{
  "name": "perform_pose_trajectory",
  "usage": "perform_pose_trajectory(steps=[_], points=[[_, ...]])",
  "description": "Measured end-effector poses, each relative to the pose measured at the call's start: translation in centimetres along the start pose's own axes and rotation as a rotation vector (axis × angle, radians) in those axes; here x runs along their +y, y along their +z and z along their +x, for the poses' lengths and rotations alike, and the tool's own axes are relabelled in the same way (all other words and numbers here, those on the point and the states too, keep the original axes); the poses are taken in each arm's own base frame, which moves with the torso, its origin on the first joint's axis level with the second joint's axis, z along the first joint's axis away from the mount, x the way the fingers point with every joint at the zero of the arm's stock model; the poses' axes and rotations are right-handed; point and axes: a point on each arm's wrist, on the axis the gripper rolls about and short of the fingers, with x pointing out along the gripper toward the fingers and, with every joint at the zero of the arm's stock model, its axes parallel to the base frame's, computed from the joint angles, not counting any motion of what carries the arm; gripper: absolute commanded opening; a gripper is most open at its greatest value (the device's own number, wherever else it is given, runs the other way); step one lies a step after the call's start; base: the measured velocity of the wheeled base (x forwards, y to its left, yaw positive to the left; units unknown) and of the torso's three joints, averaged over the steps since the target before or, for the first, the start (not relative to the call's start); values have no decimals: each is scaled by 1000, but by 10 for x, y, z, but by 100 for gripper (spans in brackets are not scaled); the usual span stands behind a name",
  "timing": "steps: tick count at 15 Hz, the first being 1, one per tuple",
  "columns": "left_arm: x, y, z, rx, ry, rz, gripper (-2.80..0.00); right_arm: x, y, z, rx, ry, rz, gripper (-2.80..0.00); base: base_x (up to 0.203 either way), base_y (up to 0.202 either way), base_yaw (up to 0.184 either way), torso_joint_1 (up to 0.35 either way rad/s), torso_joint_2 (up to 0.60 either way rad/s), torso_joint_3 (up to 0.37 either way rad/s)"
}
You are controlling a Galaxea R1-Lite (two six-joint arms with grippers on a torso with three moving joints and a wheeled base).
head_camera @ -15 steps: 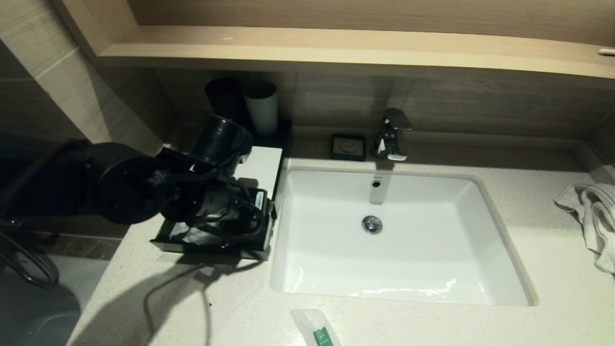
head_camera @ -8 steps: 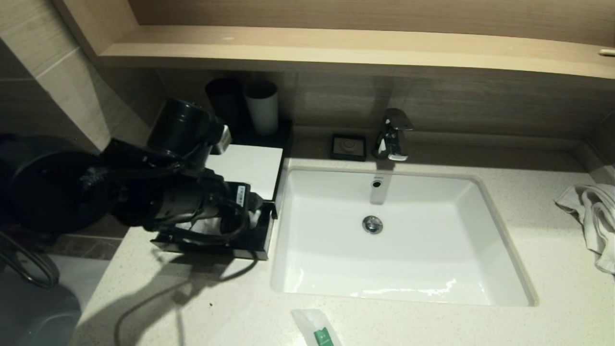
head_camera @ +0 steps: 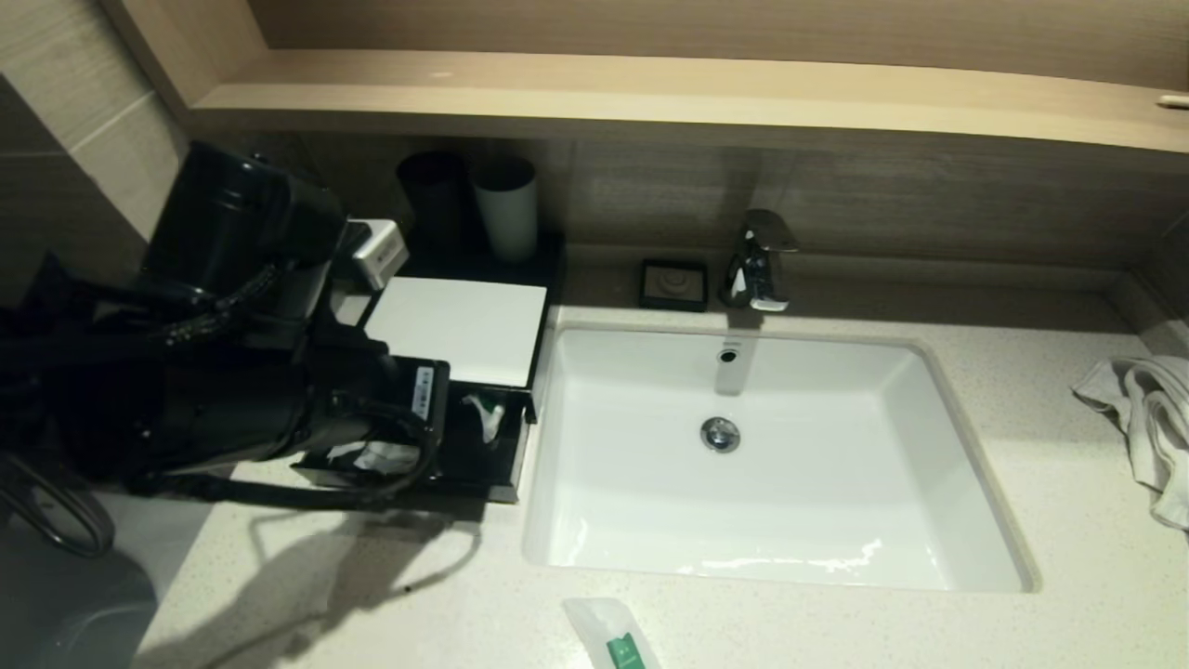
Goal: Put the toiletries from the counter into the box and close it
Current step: Place the bathroom toiletry into the drawer, then pick up the bathroom toiletry
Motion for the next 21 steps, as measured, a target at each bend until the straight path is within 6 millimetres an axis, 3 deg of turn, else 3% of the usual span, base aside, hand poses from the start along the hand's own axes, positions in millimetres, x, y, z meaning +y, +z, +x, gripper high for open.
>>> perform_pose_trajectory(steps=[3,7,21], points=[[-7,-19,-15,47,-48,38,-280,0,0,0,0,0,0,-280,0,0,0,0,0,0],[-7,-40,-21,98,-60,20,-280,0,0,0,0,1,0,-280,0,0,0,0,0,0],[-16,-54,-11,188,-48,-75,-280,0,0,0,0,1,0,-280,0,0,0,0,0,0]])
